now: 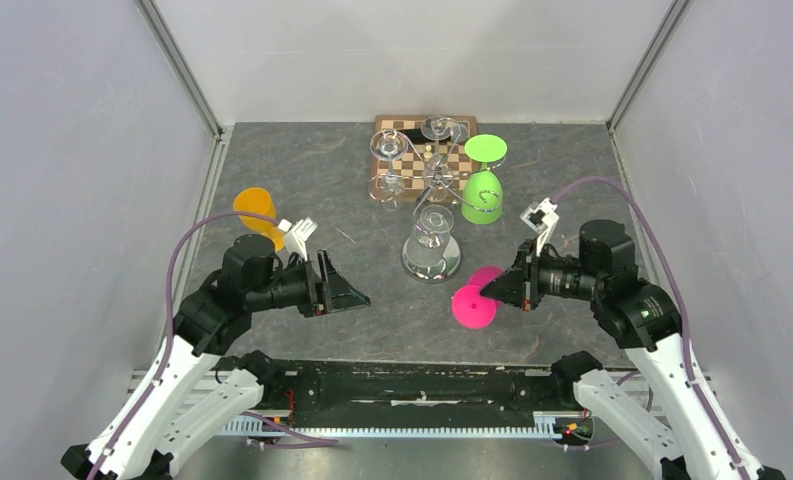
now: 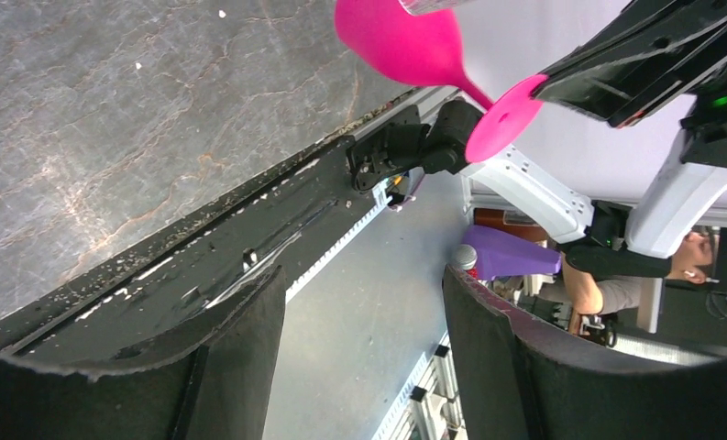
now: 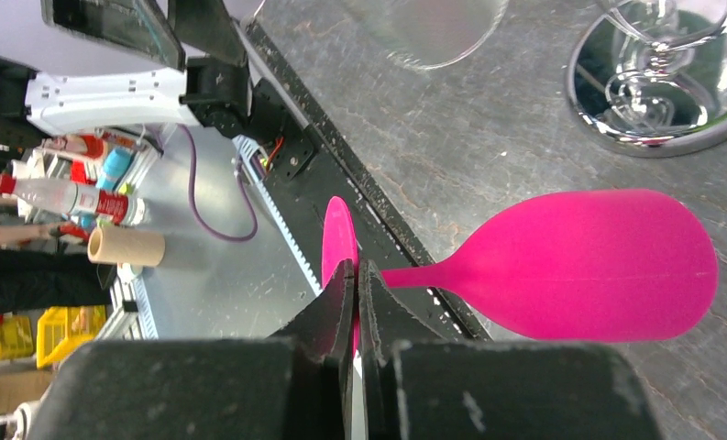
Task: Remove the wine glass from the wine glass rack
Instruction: Place the wine glass at the center of the board.
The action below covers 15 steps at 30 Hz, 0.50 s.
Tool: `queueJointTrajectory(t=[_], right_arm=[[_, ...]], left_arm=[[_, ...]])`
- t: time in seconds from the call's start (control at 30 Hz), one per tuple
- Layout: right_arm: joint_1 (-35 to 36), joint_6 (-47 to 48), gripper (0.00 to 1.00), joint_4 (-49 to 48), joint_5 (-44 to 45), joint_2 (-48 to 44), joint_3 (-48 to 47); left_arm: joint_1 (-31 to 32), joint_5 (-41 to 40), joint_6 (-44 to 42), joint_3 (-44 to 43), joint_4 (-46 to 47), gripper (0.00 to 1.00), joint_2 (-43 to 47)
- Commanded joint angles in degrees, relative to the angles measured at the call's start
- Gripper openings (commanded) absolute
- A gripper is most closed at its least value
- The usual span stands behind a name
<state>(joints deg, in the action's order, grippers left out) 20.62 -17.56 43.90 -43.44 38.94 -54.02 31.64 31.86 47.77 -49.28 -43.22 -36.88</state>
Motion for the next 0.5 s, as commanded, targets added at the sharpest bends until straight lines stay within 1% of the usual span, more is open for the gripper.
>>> queueJointTrajectory(t=[0.0, 0.13, 0.33, 0.47], right_arm=[[5.9, -0.4, 0.0, -6.5, 4.4, 0.9, 0.9], [12.4, -1.4, 0.0, -9.0, 9.2, 2.3, 0.8], [18.7, -2.2, 0.0, -12.9, 12.7, 4.2, 0.4], [26.1, -2.3, 0.0, -15.5, 16.9, 6.5, -0.1]], left_arm=[[0.3, 1.9, 4.5, 1.1, 4.1, 0.7, 0.9], [0.3, 1.9, 5.5, 1.6, 4.5, 0.7, 1.4], [0.3, 2.1, 7.4, 2.6, 4.1, 0.7, 2.6], [0.3, 2.3, 9.0, 3.7, 4.5, 0.7, 3.8]])
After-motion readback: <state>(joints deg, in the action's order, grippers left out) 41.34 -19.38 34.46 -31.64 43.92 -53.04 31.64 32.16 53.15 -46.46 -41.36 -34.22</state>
